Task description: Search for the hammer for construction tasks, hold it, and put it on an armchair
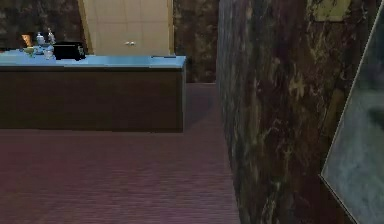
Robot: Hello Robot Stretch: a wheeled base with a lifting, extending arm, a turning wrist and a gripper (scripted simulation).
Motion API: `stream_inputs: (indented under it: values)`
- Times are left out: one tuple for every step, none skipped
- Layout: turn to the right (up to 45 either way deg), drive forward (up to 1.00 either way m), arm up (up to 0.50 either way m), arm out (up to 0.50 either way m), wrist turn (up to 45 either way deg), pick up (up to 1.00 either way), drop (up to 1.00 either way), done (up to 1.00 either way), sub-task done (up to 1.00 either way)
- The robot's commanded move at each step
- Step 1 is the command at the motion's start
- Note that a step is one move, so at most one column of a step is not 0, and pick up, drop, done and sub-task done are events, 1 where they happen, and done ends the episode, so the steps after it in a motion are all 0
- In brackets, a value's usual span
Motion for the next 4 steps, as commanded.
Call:
stream_inputs:
  values:
    - [0.0, 1.00, 0.00, 0.00, 0.0, 0.00, 0.00, 0.00, 0.00]
    - [0.0, 1.00, 0.00, 0.00, 0.0, 0.00, 0.00, 0.00, 0.00]
    - [-45.0, 0.00, 0.00, 0.00, 0.0, 0.00, 0.00, 0.00, 0.00]
    - [-45.0, 0.00, 0.00, 0.00, 0.0, 0.00, 0.00, 0.00, 0.00]
